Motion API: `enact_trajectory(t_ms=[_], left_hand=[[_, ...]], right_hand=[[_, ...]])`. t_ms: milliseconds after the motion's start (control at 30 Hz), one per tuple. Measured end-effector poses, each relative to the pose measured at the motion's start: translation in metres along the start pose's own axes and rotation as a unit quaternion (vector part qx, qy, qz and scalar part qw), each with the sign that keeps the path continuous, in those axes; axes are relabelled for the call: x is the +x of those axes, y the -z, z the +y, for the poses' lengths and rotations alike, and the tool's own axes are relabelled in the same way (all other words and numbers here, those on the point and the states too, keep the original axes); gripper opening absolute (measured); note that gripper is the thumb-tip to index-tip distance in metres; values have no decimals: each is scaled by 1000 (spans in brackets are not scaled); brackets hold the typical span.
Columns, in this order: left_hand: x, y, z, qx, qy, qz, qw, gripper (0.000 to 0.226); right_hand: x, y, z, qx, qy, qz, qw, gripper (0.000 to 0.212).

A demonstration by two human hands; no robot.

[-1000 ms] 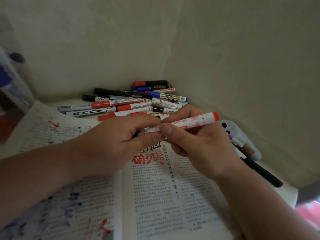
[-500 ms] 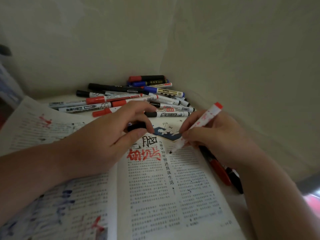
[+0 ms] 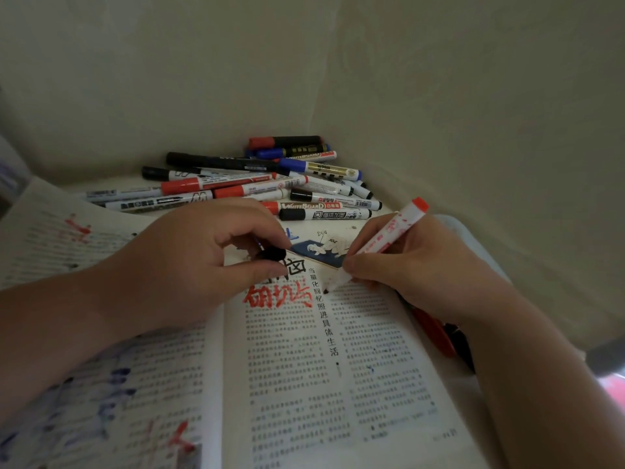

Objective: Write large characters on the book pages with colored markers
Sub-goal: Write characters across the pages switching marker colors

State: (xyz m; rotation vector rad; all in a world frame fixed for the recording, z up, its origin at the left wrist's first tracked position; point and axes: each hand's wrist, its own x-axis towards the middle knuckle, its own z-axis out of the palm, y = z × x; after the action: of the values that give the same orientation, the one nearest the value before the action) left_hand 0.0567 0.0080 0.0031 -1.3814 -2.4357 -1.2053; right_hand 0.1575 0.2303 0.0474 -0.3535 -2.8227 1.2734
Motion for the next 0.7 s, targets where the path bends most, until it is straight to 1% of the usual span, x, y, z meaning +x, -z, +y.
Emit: enact_trajectory(t_ms=[167, 300, 333, 433, 600, 667, 700], left_hand=[[-1, -2, 0, -35, 9, 2, 999, 21], [-3, -4, -1, -127, 53, 10, 990, 34], [-3, -5, -1, -137, 60, 12, 989, 34], [-3, -5, 0, -119, 51, 2, 992, 25], [-2, -1, 0, -38, 14, -9, 999, 22], [-4, 1, 3, -7, 12, -14, 1000, 27], [-4, 3, 5, -2, 20, -20, 1000, 32]], right_hand=[[2, -2, -3, -44, 4, 5, 999, 16], [3, -1, -1, -66, -8, 30, 997, 18], [3, 0, -1, -72, -7, 37, 997, 19], [2, 0, -2, -81, 1, 45, 996, 22], [2, 0, -1, -85, 7, 43, 995, 19], [2, 0, 0, -42, 6, 41, 998, 15], [2, -1, 2, 7, 6, 43, 999, 15]])
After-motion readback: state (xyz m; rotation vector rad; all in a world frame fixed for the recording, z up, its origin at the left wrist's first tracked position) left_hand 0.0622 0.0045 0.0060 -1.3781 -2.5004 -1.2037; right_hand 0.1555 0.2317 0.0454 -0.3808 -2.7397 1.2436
